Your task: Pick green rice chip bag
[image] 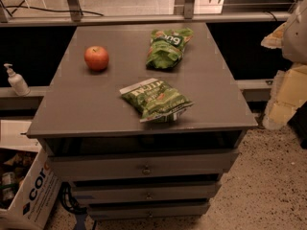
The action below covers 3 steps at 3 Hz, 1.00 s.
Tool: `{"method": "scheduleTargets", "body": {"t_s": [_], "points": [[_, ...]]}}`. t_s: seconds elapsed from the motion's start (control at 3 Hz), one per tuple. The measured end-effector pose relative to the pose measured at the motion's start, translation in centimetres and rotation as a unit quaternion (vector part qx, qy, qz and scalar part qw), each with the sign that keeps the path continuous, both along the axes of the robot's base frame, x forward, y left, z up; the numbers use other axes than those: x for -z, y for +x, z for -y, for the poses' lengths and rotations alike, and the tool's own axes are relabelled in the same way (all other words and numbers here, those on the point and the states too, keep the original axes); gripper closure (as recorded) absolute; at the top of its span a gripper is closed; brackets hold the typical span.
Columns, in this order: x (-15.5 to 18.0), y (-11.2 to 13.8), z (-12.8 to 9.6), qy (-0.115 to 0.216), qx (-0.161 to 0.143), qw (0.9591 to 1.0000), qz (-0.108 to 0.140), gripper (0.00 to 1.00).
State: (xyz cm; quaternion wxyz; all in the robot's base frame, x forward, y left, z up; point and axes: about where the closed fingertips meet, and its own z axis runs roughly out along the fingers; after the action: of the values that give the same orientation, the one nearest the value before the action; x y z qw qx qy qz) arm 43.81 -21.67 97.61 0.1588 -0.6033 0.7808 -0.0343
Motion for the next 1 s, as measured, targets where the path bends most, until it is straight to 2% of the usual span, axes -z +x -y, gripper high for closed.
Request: {"method": "scheduleTargets", "body": {"t_s": [0.67,1.0], "points": [[0.0,0.2,-0.1,0.001,-0.002,1.0,0.005,0.0],[-0.2,2.0,-1.0,0.01,-0.022,0.9984,0.052,0.0]]}}
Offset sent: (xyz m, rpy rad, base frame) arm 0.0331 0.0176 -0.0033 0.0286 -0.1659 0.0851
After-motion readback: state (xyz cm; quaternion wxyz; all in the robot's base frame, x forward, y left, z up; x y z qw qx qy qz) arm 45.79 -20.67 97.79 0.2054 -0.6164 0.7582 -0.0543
